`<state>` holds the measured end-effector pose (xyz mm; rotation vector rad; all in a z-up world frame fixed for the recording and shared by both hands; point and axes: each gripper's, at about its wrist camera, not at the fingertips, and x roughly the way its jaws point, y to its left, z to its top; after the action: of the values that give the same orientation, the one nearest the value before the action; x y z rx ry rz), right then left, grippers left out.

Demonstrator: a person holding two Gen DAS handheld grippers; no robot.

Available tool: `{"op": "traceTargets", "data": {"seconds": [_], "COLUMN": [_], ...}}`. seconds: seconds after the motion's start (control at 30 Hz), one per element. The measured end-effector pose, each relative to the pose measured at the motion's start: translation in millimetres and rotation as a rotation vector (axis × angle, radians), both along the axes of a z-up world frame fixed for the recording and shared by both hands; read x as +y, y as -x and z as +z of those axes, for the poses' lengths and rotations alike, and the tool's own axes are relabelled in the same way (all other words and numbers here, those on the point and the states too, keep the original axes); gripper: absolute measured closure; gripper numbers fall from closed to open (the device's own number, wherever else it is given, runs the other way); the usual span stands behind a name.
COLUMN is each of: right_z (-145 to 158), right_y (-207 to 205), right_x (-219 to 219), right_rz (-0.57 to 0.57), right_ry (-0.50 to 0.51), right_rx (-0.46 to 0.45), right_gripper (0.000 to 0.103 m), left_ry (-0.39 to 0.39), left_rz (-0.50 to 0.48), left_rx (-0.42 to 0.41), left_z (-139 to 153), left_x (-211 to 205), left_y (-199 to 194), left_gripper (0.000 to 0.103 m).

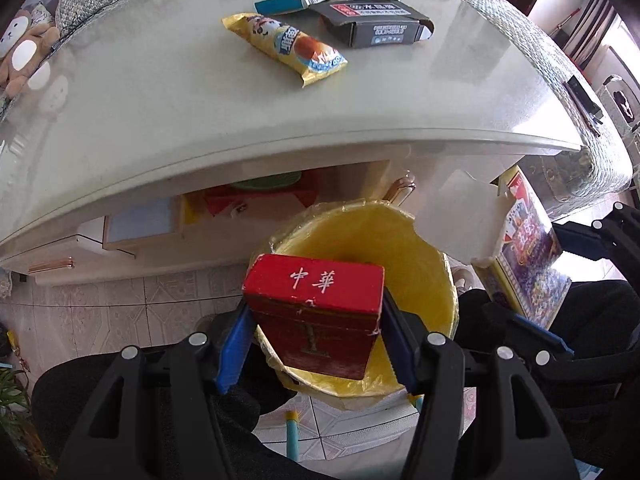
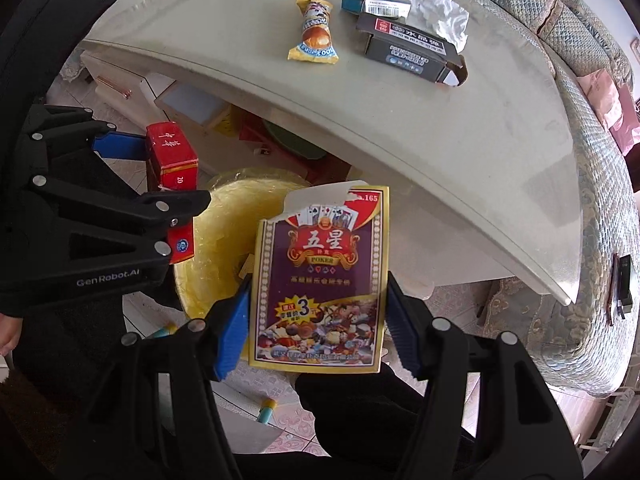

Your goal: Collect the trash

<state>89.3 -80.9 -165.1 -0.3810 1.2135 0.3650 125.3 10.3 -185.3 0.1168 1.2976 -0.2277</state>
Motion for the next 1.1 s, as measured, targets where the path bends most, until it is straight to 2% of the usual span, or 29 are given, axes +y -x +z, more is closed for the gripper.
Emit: {"op": "traceTargets", "data": {"seconds": [0.3,0.5,1.1], "right_z": [-47.9,-74.1,-117.6], "right_y": [-3.2,-10.2,-22.5], "right_x": [3.5,11.7,8.4], "right_rz": [-0.012,-0.008,0.008], "right_ry": [-0.009,-0.022,-0.034], "right_rx": [0.063,0.101,0.187], "right_gripper": [0.042,0.042,0.042], "left_ry": [0.009,0.038,0.018], "left_rz": [0.002,0.036,0.033], "left_rx": [0.08,0.128,0.194], "left_z": [-53.1,-84.9,-131.0], "left_x": [0.9,4.5,8.0], "left_y": [-3.2,-0.4,-5.7], "left_gripper": [0.045,0.045,0.045]}}
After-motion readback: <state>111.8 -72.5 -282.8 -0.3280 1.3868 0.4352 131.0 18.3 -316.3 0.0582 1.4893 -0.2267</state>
